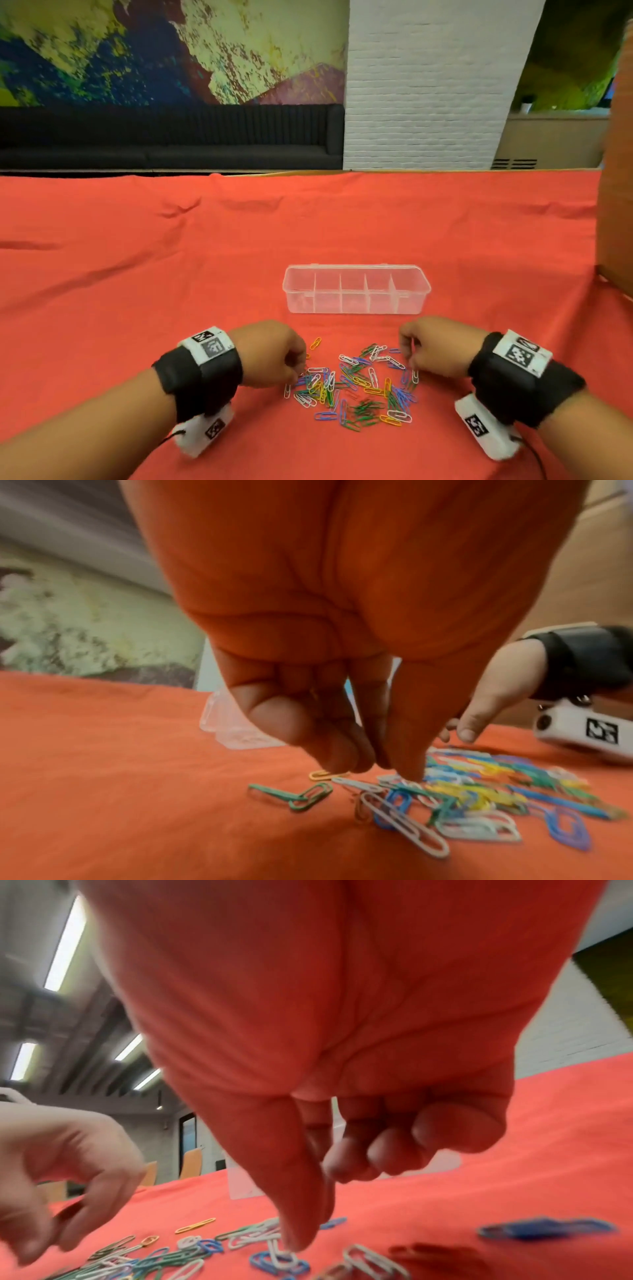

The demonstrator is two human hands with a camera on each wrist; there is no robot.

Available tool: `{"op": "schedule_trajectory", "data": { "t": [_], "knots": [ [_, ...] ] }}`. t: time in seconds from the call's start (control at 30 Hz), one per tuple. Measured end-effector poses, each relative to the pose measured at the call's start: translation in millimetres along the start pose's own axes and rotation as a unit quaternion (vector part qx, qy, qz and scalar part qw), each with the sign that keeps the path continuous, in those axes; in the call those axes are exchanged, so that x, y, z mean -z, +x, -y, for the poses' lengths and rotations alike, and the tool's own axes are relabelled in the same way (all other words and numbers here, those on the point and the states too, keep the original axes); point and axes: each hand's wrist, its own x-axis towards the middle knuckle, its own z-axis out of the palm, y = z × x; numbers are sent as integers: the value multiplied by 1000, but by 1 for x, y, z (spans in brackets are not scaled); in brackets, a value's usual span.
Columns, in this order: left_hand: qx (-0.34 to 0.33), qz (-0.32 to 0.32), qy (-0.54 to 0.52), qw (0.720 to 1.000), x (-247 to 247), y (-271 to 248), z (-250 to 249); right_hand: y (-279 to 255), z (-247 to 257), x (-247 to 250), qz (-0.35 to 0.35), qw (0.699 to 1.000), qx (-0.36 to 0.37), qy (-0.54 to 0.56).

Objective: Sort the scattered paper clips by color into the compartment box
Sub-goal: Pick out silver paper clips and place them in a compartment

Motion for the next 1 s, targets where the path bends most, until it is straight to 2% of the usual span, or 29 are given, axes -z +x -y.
{"op": "schedule_trajectory", "data": {
  "t": [0.1, 0.2, 0.3, 0.47, 0.63, 0.8, 0.9, 1.0],
  "knots": [
    [47, -17, 74, 996, -9, -7, -10, -7, -15, -10, -26, 999, -21, 12],
    [84, -25, 71, 994, -20, -10, -7, -9, -31, -12, -56, 997, -45, 9],
    [73, -44, 31, 996, -26, -12, -2, -13, -41, -10, -56, 996, -64, 12],
    [89, -68, -19, 994, -29, -18, 5, -17, -32, -12, -35, 998, -39, 35],
    [81, -41, -34, 995, -24, -22, 4, -8, -30, -20, -47, 998, -36, 36],
    [69, -27, 17, 997, -25, -22, -2, -7, -29, -26, -60, 998, -30, 22],
    [67, -40, 47, 996, -28, -22, -3, -10, -24, -24, -74, 997, -29, 27],
    [74, -70, 56, 993, -30, -22, -4, -13, -26, -20, -118, 990, -33, 63]
  ]
}}
